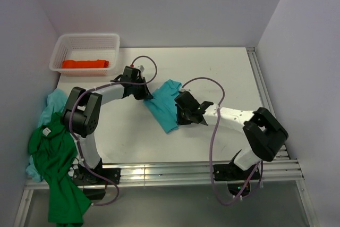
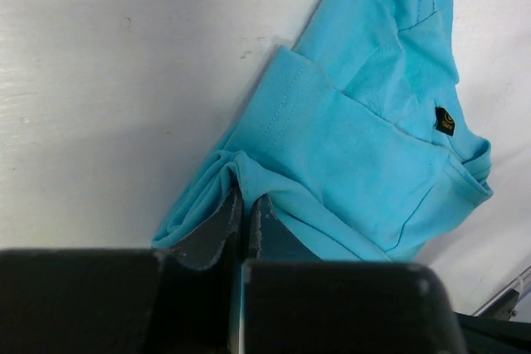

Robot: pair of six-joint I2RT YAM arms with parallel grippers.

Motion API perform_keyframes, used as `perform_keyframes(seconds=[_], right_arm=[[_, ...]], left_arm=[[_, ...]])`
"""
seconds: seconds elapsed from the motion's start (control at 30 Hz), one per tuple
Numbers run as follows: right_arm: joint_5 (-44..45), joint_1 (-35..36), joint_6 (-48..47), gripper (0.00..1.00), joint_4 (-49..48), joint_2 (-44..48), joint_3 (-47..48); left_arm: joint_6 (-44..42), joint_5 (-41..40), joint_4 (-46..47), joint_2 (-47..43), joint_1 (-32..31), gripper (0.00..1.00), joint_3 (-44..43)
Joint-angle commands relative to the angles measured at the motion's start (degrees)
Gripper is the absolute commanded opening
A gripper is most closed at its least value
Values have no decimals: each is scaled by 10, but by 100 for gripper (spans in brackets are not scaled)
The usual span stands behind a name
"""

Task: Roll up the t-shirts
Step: Roll the tshirt

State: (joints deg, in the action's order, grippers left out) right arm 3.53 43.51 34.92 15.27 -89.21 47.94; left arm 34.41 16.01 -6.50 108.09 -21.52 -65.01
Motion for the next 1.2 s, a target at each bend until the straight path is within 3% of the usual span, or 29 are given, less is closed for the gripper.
perform_keyframes(seconds=[0.0, 0.07, 0.1, 0.17, 0.2, 0.37, 0.47, 0.5, 0.63, 0.87, 1.03, 1.17], right_arm=[[19, 0, 6, 0, 77, 60, -21], [31, -1, 4, 0, 92, 68, -18], [30, -1, 2, 5, 95, 67, -14], [26, -1, -1, 20, 100, 58, -8], [28, -1, -1, 32, 100, 58, -5], [56, 0, -3, 44, 118, 89, 17], [88, 3, -14, 47, 141, 120, 36], [94, 8, -20, 53, 142, 130, 48], [75, 38, -91, 59, 110, 162, 68], [66, 56, -161, 59, 111, 85, 157], [14, 62, -208, 54, 78, 55, 174], [70, 77, -219, 61, 111, 16, 211]], left_arm=[[-26, -19, -21, 21, 2, 6, -28], [-29, -15, -22, 22, 2, 14, -41], [-28, -12, -21, 20, 2, 20, -45], [-26, -10, -19, 16, -1, 34, -48], [-26, -9, -18, 8, -2, 39, -49], [-27, -14, -33, -31, -3, 62, -57], [-31, -9, -64, -43, -3, 65, -82], [-33, -7, -68, -43, -3, 65, -92], [-31, 5, -75, -31, -3, 64, -104], [-15, 3, -70, -40, -2, 69, -101], [2, -14, -60, -111, 23, 78, -65], [21, -3, -37, -193, 61, 83, 15]])
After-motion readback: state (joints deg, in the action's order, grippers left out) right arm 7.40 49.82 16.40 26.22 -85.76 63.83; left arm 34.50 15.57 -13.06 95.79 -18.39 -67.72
